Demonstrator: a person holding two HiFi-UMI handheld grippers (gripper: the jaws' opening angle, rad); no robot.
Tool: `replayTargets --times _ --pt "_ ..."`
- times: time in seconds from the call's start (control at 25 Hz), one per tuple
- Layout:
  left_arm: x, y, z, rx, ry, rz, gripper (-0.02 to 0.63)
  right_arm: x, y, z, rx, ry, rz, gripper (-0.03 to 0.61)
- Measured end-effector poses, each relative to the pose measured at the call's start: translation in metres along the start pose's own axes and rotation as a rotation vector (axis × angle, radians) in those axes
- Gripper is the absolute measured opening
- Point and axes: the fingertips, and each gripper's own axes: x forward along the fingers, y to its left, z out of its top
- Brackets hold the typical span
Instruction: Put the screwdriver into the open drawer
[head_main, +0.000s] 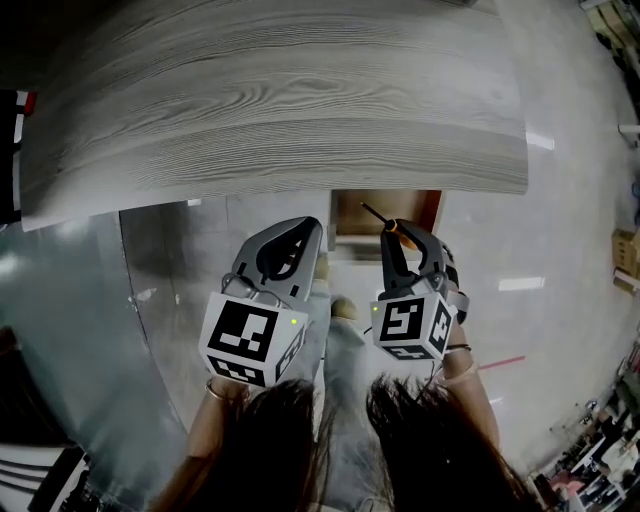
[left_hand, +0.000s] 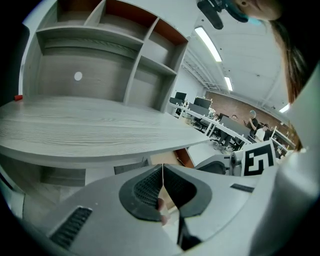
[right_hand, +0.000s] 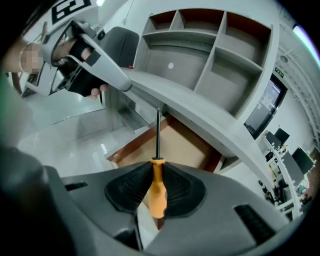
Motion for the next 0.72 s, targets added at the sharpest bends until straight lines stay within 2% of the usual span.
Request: replayTargets --times 0.28,0.56,0.72 --pt "0.013 0.008 -0.008 -0.004 0.002 -0.001 0.021 0.020 0.007 -0.010 -0.022 0.033 0.021 0.081" --pt "0.027 0.007 -0.022 -0.019 0.036 -0.018 0.021 0.040 0.010 -0.024 0.009 0.089 0.054 0.081" --pt "0.031 0.006 -0.024 -0.038 0.026 -0.022 0.021 0.047 0.010 -0.029 -0.002 0.104 0.060 0.081"
